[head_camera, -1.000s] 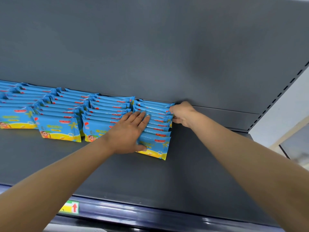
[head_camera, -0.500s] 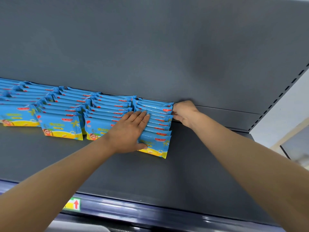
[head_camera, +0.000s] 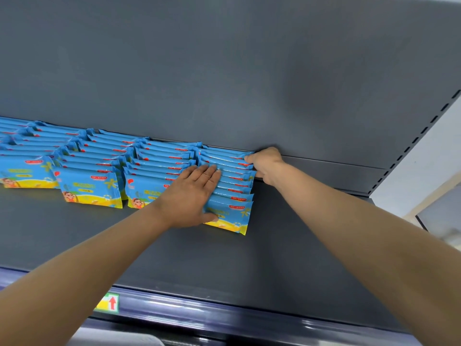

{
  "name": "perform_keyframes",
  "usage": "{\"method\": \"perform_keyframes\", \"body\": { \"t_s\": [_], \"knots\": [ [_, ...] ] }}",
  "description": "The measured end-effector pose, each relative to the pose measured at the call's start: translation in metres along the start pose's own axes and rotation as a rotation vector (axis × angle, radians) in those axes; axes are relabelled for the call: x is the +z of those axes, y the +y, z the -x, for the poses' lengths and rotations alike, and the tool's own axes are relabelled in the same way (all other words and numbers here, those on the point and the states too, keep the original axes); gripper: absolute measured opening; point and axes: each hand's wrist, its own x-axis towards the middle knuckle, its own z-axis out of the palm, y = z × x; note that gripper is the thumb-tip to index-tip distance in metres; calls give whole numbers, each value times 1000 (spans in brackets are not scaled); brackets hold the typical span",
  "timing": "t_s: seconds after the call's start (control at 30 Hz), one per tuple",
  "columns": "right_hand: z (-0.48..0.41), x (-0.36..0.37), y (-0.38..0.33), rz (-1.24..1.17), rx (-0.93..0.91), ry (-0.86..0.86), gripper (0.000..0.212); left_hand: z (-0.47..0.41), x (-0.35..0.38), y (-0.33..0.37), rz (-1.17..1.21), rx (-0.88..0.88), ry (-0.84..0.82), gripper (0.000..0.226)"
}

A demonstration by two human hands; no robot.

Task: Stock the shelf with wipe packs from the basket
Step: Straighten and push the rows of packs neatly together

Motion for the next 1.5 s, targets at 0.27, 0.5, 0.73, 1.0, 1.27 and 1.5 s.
{"method": "perform_keyframes", "body": {
  "t_s": [0.27,0.5,0.73,1.0,1.27,1.5],
  "knots": [
    [16,-24,-3,280,86,-81,22,0,-1,2,8,-16,-1,102],
    [33,-18,-1,184,39,-215,18,3,-3,0,-23,-107,-50,113],
    [35,-16,-2,241,-69,-97,6,4,-6,1,1,-135,-32,113],
    [40,-12,1,596,-260,-100,21,5,-9,3,-18,-140,-46,112],
    [39,-14,1,583,-253,-107,20,6,-5,5,-76,-160,-27,110],
    [34,-35,-1,446,-135,-14,22,5,-3,6,-124,-175,-37,112]
  ]
}}
